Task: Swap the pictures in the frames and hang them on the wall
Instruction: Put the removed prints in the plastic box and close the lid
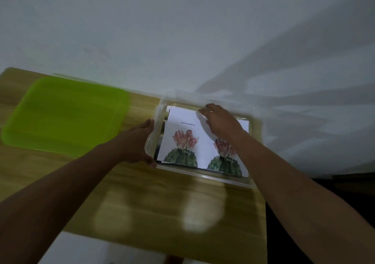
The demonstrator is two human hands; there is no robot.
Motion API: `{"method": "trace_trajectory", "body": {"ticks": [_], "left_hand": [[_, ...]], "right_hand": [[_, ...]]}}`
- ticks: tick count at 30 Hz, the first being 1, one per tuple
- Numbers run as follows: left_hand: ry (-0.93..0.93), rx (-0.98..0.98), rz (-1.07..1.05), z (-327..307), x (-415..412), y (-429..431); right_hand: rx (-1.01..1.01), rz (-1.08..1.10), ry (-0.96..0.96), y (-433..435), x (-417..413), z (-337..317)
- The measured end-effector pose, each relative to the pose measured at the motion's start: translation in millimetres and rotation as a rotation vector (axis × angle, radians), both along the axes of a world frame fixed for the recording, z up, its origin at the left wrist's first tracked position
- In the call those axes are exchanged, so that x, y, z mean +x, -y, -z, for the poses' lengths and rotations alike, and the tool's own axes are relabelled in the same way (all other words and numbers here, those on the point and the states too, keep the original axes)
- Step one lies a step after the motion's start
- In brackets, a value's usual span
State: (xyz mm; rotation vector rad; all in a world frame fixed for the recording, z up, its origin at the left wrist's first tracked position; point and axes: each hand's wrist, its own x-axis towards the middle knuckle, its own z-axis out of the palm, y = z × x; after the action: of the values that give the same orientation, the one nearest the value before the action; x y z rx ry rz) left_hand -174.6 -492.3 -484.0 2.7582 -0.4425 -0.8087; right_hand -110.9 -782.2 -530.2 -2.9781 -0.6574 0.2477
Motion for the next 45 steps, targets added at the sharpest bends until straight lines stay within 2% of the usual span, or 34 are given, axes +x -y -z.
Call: {"method": "trace_trajectory", "body": {"ticks": [3,6,11,15,18,24,29,37,45], "left_hand": [[0.005,0.007,-0.004,0,0,1],[-0.007,0.005,-0.013,0,-1,0],[-0.023,-0.008,-0.018,-3,1,2],[-0.038,-0.065,-0.052,-9,-3,-5],[0.023,-0.133,-0.127,-15,-5,-24],[0.177,-0.169,-0.267,-26,5,-107],[0.213,-0.209,-0.372,-32,18,-210],[0.168,-0.163,-0.454,-9,46,-341],[0.098,-0.047,-0.576,25,55,-395]], "right_hand": [[0.042,-0.014,-0.09,-1,-16,1],[-0.046,0.034,-0.283,-3,-26,-2],[-0.04,0.089,-0.287,-8,-34,-9],[0.091,0.219,-0.287,-28,-40,-29],[0.17,0.265,-0.229,-58,-42,-52],[0.232,0.295,-0.138,-149,-45,-89],[0.255,0.39,-0.178,-240,-47,-96],[0.305,0.672,-0.383,-331,-47,-52],[0.413,0.911,-0.454,-357,-46,-5]]}}
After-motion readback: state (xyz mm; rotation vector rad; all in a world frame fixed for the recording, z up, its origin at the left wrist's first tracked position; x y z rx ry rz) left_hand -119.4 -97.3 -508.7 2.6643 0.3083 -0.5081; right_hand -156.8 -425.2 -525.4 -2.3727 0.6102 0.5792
